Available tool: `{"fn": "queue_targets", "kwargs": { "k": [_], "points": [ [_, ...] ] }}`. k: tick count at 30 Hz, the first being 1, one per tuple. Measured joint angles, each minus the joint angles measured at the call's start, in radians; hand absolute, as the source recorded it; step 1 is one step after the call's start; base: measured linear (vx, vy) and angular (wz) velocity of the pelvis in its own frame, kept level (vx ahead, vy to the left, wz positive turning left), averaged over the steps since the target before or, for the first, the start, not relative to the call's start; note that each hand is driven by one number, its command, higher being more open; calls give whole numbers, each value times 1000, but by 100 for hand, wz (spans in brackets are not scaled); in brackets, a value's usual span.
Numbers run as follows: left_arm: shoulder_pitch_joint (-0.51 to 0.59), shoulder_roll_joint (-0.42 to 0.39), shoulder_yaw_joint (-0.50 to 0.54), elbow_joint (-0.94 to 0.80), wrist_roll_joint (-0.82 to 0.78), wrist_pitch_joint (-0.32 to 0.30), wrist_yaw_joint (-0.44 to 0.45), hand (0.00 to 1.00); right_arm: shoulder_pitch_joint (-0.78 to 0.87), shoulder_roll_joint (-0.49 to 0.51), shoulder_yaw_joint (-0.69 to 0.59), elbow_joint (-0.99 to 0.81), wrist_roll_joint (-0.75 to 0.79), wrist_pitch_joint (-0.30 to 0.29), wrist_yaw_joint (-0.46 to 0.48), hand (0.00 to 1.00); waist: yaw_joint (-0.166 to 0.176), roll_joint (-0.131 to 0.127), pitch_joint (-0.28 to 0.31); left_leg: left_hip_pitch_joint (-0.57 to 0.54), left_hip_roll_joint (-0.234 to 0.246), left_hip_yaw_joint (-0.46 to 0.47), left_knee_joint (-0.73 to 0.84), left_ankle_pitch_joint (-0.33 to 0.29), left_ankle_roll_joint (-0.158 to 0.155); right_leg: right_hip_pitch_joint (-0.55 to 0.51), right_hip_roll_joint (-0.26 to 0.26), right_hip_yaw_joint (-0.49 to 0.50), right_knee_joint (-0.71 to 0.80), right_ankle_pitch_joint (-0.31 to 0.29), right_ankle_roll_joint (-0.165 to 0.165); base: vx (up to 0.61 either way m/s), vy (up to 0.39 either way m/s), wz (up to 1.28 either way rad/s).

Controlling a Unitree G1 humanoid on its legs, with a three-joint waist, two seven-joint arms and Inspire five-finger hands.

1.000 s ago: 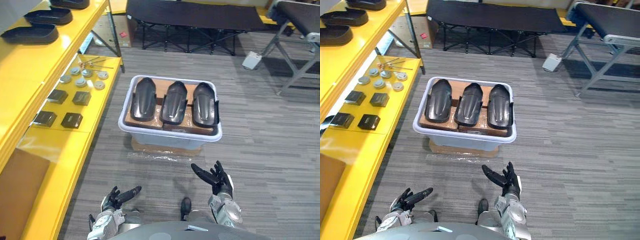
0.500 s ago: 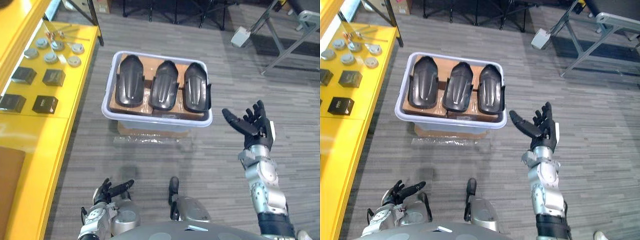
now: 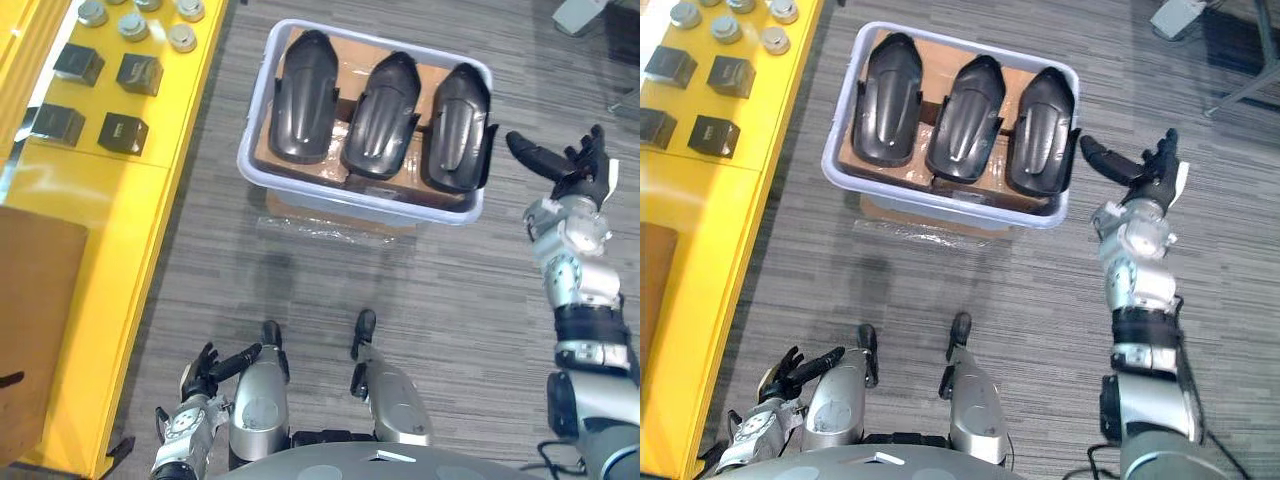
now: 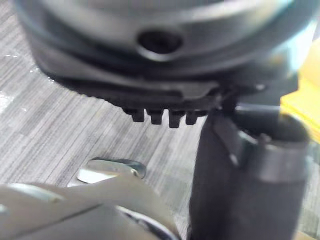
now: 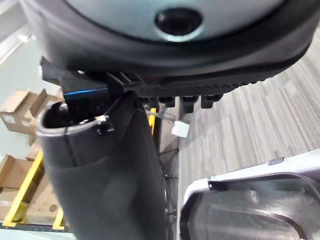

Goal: Walk over and take three plastic housings, then place them on the shelf

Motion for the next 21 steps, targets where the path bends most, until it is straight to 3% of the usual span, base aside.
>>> {"fn": "queue_targets", "kwargs": {
  "k": [9,15,19,21],
  "points": [
    [-43,-4,-71,-1,-10,-20,-19,100,-193,-156,67,297,1,53,6,100,15,63,34,-100,-33,-63,64,4,23,-49,-32,-54,39,0,0,-78,41,23],
    [-58,-15,-100,2,-44,-29,-35,100,-252,-243,95,404,-1,83,10,100,18,108,43,-147,-37,-75,103,1,33,-80,-41,-64,66,-1,0,-83,32,5],
    [-58,-18,-104,4,-50,-40,-40,100,-269,-257,114,445,-2,99,7,100,15,118,44,-168,-35,-77,108,7,36,-104,-42,-64,81,-4,-2,-82,6,0],
    [-68,-20,-125,9,-57,-40,-43,100,-273,-284,133,467,-2,123,8,100,18,135,46,-171,-36,-79,108,11,38,-110,-44,-64,91,-5,-4,-52,3,3]
  ]
}}
